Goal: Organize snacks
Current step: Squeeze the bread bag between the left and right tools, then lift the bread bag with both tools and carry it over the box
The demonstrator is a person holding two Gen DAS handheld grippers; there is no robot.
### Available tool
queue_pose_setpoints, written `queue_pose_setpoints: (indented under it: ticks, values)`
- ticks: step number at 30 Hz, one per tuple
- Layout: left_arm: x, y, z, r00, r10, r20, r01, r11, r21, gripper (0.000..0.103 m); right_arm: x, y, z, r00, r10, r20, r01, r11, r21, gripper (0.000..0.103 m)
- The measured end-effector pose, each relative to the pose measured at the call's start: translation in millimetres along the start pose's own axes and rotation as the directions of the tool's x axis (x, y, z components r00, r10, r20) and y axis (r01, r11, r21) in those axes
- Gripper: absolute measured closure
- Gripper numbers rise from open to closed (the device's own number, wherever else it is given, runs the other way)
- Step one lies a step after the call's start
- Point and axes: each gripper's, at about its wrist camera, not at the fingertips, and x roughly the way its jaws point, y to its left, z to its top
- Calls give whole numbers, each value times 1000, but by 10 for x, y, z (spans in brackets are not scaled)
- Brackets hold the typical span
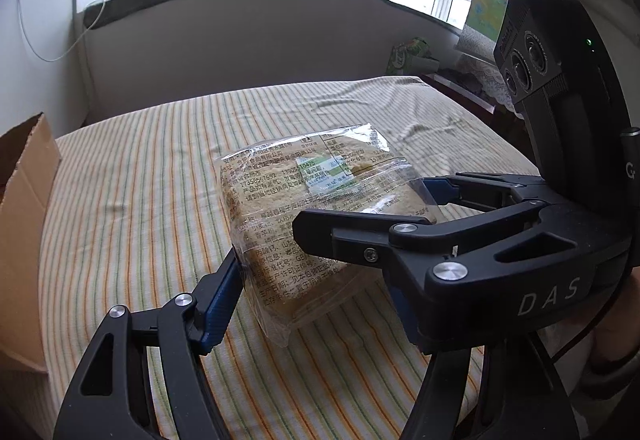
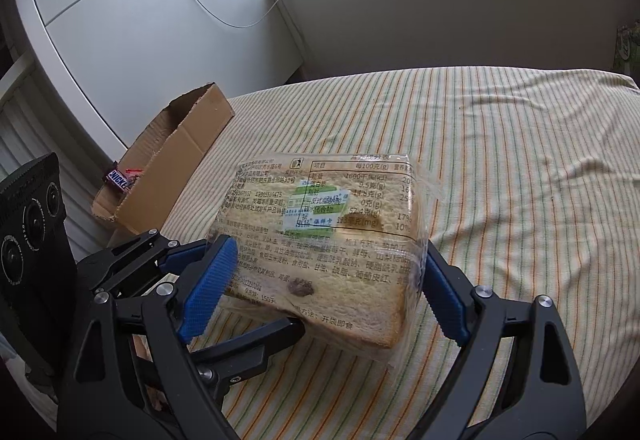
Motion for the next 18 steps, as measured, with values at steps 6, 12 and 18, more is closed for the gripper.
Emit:
queue_pose_setpoints:
  ticks: [6, 12, 18]
  values:
    - [-232, -102, 216, 998, 2, 69, -5, 999, 40, 34, -390, 186, 277, 996, -32, 87, 36, 998, -48, 12]
    - [-691, -186, 572, 984, 4, 180, -23, 994, 105, 34, -909, 558, 608, 979, -54, 198, 80, 989, -125, 12]
    - [-1071, -190, 706, 964, -1, 268, -32, 992, 119, 34, -1050, 859, 693, 972, -68, 226, 108, 980, -169, 12]
